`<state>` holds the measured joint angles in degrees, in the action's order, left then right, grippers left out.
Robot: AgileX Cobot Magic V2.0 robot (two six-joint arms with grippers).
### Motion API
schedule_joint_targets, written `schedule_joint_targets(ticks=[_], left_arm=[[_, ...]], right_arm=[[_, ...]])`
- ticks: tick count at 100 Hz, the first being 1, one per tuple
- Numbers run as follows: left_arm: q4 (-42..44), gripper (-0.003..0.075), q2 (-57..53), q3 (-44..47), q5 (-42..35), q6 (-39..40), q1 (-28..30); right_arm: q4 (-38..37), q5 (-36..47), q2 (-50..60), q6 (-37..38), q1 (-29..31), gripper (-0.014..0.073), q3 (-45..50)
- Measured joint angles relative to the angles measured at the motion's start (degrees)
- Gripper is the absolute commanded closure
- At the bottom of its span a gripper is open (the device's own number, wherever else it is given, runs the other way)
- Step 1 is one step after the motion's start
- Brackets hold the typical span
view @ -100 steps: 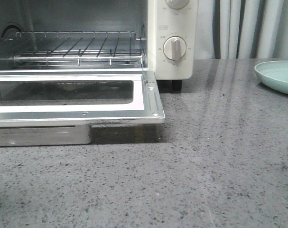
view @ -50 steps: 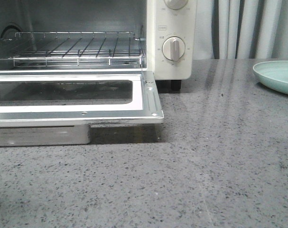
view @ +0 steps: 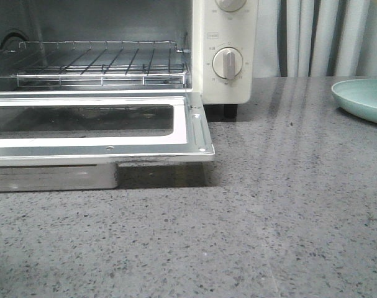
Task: Put bread in oven
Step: 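Carry the croissant with the right gripper into the open oven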
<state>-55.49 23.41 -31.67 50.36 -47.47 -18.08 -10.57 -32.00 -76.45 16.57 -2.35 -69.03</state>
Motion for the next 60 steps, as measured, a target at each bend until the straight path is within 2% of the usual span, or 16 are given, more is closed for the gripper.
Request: schedule_joint_targets(ticks=[9,18,30,44,60], left_arm=[[0.0,0.0741,0.0,0.0,0.0,0.0,0.0],[-0.1,0.0741,-0.1,0.0,-0.2,0.0,0.0],[-0.1,0.0741,-0.2,0.0,-0.8,0.0,0.0],[-0.1,0.0741,-0.2,0.0,-1.2,0.0,0.0],[-0.1,0.0741,-0.5,0.0,-1.2,0.0,0.0]], right_arm=[[0.0,3.2,4.3,-1.0,-6.2,0.0663,-4.3],[0.0,5.4,5.8,-2.4,-15.1,0.0663,-8.2],[0.0,6.2,4.8,-5.8,-28.8,0.0663,-11.6],[-1.1,5.7,0.1,-6.7,-42.1,0.0663,-11.8],[-5.4,5.2,-7.4,-7.0,-50.5,0.0663,-11.8]])
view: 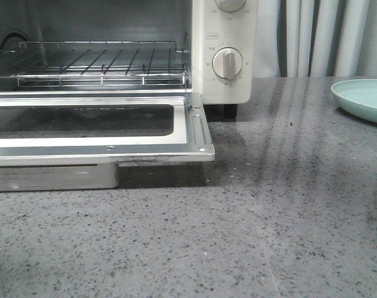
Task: Put bread in oven
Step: 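Carry the croissant with the right gripper into the open oven, then lower the croissant onto the wire rack and open the right gripper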
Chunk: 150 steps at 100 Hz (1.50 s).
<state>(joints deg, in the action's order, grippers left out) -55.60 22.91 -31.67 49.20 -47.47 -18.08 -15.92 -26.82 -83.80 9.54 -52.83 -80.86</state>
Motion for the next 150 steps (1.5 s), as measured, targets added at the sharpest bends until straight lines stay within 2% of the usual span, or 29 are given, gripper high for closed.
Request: schedule_joint_targets(ticks=[18,44,90,95,100,116,122,127,150], left_arm=[[0.0,0.0741,-0.5,0.0,0.1,0.0,0.0],[0.0,0.0741,-0.6,0.0,0.1,0.0,0.0],[0.0,0.0741,-0.6,0.0,0.1,0.0,0.0],[0.0,0.0741,-0.6,0.0,0.1,0.0,0.0],[0.0,0.0741,-0.6,0.0,0.1,0.0,0.0],[0.0,0.0741,-0.6,0.0,0.1,0.0,0.0],[0.0,0.0741,-0.6,0.0,0.1,0.0,0.0],[0.0,0.0741,-0.6,0.0,0.1,0.0,0.0],[0.1,0.0741,-0.6,0.0,0.2,0.0,0.0]], right_arm=[[-3.4,0.1,-7.3,-0.2,-1.0,0.0663,0.0],[-6.3,1.2,-14.8,-0.2,3.9,0.0663,0.0],[-6.9,8.7,-15.8,-0.2,7.8,0.0649,0.0],[-6.9,9.3,-15.8,-0.2,8.0,0.0603,0.0],[-6.9,9.9,-15.8,-0.2,8.1,0.0515,0.0],[-7.0,10.6,-15.8,0.9,9.0,0.0043,0.0],[-7.0,10.6,-15.8,1.6,9.2,-0.0047,0.0],[-7.0,10.6,-15.8,1.9,9.3,-0.0073,0.0],[-7.0,10.3,-15.8,2.2,9.3,-0.0071,0.0]])
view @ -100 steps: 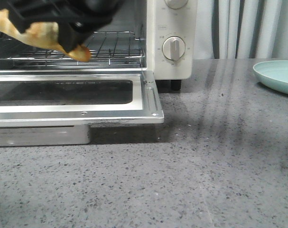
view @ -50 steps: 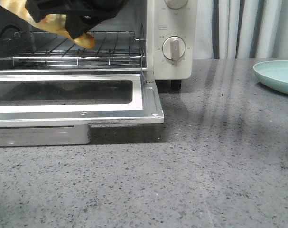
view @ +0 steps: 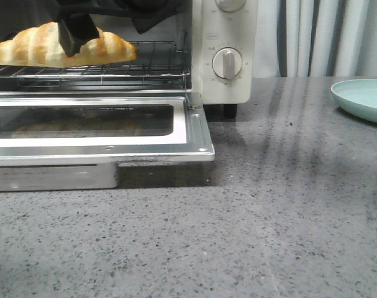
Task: Put bread in oven
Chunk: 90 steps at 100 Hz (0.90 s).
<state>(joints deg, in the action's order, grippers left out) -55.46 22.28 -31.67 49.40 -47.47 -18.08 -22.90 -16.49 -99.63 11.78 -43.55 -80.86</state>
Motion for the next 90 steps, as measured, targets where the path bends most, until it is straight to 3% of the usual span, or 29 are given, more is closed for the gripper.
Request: schedule_joint_targets(ticks=[13,20,29,42,64,77,90], left_arm=[[0.5,0.0742,-0.5,0.0,-1.1,0.0,0.0],[0.5,0.0742,-1.5,0.0,-3.2,0.0,0.0],[0.5,0.0741,-3.6,0.0,-6.9,0.0,0.0],[1.0,0.0742,-8.8,-0.1,-11.9,0.0,0.0],[15.5,0.0741,-19.7,-0.2,-14.9,3.7,0.0],[27.8,0.0741,-21.7,0.4,-14.9,13.4,0.0],[31.7,0.0741,-21.7,2.9,-14.9,17.3,0.0]], right_arm=[[0.7,-2.4,1.8,0.1,-1.2,-0.0064,0.0],[1.5,-4.8,3.5,0.1,-2.5,0.0001,0.0],[2.4,-8.6,6.0,0.1,-4.6,0.0211,0.0],[2.8,-11.7,11.1,0.1,-9.5,0.0676,3.0],[3.3,-8.3,29.8,0.1,-16.4,0.0651,19.2],[1.7,-4.6,43.6,0.1,-15.2,0.0651,30.4],[-2.1,-3.8,55.5,0.1,-10.5,0.0651,38.0]])
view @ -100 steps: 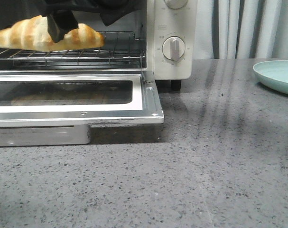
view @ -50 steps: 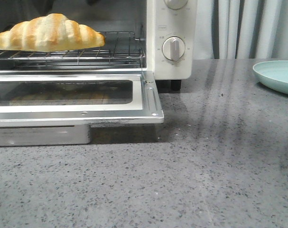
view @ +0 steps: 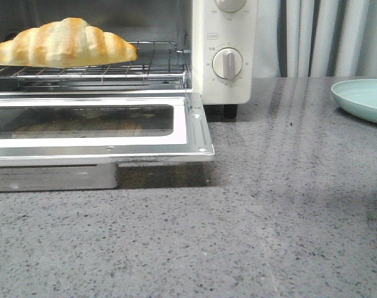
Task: Put bread in oven
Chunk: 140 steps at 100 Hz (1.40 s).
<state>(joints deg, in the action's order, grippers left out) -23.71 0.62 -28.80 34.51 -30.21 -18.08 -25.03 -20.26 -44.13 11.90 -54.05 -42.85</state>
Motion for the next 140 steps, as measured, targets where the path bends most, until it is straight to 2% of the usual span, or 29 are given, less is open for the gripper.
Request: schedule_joint_targets(ticks=[16,28,46,98,112,129,140], left_arm=[[0.5,0.0741,0.0,2.9,-0.1,0.9,0.0],[-1.4,0.0741,0.0,3.9,0.1,0.9,0.0],[-2.5,0.0741,0.0,3.9,0.2,1.0,0.0],[-2.7,0.0741,0.0,4.2,0.4,1.0,0.0],[6.0,0.0741,-0.8,5.1,-0.8,3.7,1.3],[25.0,0.0741,-0.8,13.7,-6.2,23.7,4.9],[28.7,0.0741,-0.8,22.1,-14.2,28.5,6.2]], right_arm=[[-2.7,-2.2,9.5,0.0,5.9,0.0651,6.5],[-3.1,-2.8,14.2,0.0,8.0,0.0652,9.3],[-3.1,-3.4,18.0,0.0,8.1,0.0652,10.0],[-3.1,-3.9,18.2,0.0,8.1,0.0652,10.0],[-3.1,-3.9,18.2,0.0,8.1,0.0652,10.0],[-3.1,-3.9,18.2,0.0,8.1,0.0652,10.0],[-3.1,-3.9,18.2,0.0,8.1,0.0652,10.0]])
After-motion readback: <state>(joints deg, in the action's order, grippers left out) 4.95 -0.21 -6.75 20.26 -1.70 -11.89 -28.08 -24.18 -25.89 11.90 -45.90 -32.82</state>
